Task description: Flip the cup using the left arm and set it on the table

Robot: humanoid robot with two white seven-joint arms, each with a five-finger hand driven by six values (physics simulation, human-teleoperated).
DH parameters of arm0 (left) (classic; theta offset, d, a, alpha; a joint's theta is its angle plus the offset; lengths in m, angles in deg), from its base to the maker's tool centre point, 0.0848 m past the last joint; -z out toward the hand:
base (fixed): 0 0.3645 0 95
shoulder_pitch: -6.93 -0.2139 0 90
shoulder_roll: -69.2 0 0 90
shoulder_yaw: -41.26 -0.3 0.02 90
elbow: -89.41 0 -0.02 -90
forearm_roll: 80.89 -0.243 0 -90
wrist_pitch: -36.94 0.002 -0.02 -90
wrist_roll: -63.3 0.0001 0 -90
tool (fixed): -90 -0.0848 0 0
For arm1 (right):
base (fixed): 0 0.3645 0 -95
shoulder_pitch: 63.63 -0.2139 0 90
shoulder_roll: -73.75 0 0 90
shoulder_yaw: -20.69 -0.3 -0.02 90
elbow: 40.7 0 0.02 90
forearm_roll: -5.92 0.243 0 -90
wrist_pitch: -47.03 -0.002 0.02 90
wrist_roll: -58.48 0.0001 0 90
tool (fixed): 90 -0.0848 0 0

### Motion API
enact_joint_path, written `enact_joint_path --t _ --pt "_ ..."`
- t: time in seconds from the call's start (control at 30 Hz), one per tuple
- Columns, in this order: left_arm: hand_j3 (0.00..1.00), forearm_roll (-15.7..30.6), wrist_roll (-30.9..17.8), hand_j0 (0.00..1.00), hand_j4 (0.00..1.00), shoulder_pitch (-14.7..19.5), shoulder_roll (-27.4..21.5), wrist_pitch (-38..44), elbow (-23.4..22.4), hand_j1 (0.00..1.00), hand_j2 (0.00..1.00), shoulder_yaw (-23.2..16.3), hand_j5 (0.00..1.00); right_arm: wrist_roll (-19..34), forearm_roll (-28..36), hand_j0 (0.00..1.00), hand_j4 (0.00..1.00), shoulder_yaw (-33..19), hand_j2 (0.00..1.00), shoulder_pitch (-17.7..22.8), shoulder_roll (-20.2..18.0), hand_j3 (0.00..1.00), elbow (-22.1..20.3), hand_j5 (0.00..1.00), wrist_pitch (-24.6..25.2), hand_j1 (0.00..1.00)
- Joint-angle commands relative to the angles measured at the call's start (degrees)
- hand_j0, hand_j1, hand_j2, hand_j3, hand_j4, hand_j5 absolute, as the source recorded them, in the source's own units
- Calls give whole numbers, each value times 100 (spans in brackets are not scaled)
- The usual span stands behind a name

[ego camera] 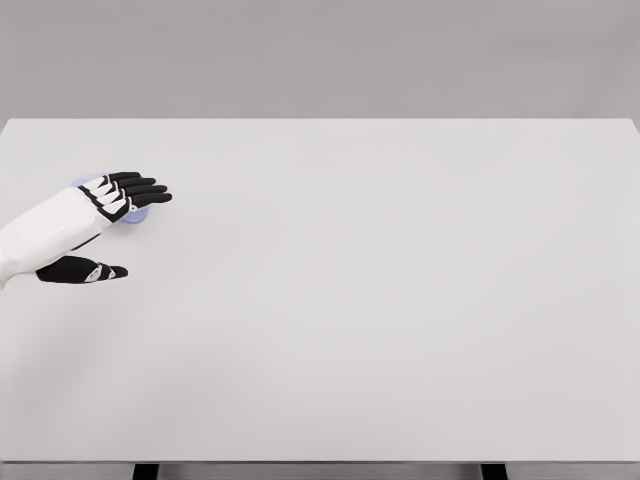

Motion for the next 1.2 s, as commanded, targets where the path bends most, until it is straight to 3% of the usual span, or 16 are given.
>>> enact_joint_path --t 0.0,0.23,0.33,0.43,0.53,0.6,0.63,0.73,0.77,0.83,0.9,0.97,1.17 --pt "100 39 3 100 100 0 -6 5 1 100 100 9 100 -8 0 100 100 2 100 17 0 100 -3 100 -2 100" --pt "100 31 3 100 100 9 -24 5 -34 100 100 18 100 -17 0 100 100 10 100 18 0 100 14 100 7 100" --pt "100 -251 3 100 100 35 -50 5 -201 100 100 44 100 -17 0 100 100 10 100 18 0 100 14 100 -2 100" --pt "100 -303 -5 100 100 26 -50 5 -245 100 100 326 100 -17 0 100 100 10 100 18 0 100 14 100 -2 100" --pt "100 -330 -5 100 100 97 29 5 -579 100 100 651 100 -17 0 100 100 10 100 18 0 100 14 100 -2 100" --pt "98 -321 -14 98 98 176 46 5 -535 98 98 651 98 -17 0 100 100 10 100 18 0 100 14 100 -2 100" --pt "96 -268 -128 96 96 299 55 5 -526 96 96 572 96 -17 0 100 100 10 100 18 0 100 14 100 -2 100" --pt "95 118 -2245 95 95 887 257 701 -588 95 95 572 95 -17 0 100 100 10 100 18 0 100 14 100 7 100" --pt "95 233 -2442 95 95 967 327 1017 -632 95 95 581 95 -17 0 100 100 10 100 18 0 100 14 100 -2 100" --pt "95 233 -2442 95 95 1344 468 2036 -641 95 95 511 95 -17 0 100 100 10 100 18 0 100 14 100 -2 100" --pt "96 198 -2442 96 96 1503 670 2529 -860 96 96 396 96 -17 0 100 100 10 100 18 0 100 14 100 -2 100" --pt "96 180 -2442 96 96 1538 688 2565 -1009 96 96 352 96 -17 0 100 100 10 100 18 0 100 14 100 -2 100" --pt "100 -83 -2442 100 100 1811 670 2494 -1221 100 100 -404 100 -17 0 100 100 10 100 18 0 100 14 100 -2 100"
